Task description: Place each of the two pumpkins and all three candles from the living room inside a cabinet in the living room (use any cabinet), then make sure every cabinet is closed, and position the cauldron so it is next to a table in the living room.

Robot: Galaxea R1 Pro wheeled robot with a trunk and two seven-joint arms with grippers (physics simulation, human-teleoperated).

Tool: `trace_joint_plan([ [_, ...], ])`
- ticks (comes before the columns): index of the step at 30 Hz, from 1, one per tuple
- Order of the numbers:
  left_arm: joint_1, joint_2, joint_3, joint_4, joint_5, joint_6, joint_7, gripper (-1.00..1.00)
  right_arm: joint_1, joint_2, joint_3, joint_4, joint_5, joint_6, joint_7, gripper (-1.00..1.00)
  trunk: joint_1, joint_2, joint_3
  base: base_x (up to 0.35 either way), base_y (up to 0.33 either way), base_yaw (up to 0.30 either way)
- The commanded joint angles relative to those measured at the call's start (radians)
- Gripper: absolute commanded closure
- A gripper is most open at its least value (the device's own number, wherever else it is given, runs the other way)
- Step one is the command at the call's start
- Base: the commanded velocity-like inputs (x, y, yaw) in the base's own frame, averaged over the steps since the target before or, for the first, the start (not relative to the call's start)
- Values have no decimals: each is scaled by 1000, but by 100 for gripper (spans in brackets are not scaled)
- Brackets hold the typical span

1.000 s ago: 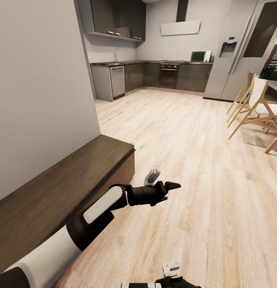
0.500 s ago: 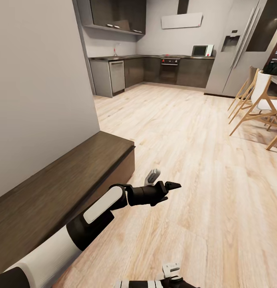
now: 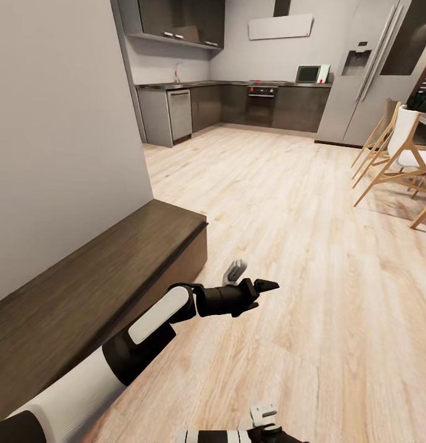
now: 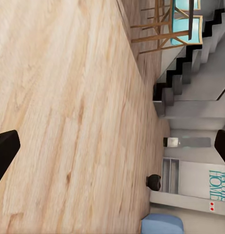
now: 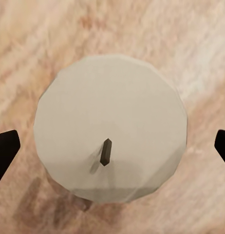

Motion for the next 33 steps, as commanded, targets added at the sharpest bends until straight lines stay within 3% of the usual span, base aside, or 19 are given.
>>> trace_joint_plan([
  [1,0,0,0,0,0,0,0,-100,0,0,0,0,0,-2,0,-100,0,0,0,0,0,0],
  [12,0,-3,0,0,-1,0,0,-100,-1,-2,1,-18,3,-7,-3,-100,0,0,0,0,0,0],
  [16,6,9,3,16,-1,-2,-1,-100,-24,-24,-21,-41,-1,-11,-7,-100,0,0,0,0,0,0],
  [19,10,10,3,18,-1,-2,-1,-100,-39,-24,-22,-41,-4,-16,-6,-100,0,0,0,0,0,0],
  [23,21,33,4,41,-1,-2,-5,-100,-61,-46,-35,-47,-6,-20,-4,-100,0,0,0,0,0,0],
  [33,23,40,5,52,-2,-2,-6,-100,-89,-51,-51,-52,-6,-13,-2,-100,0,0,0,0,0,0],
])
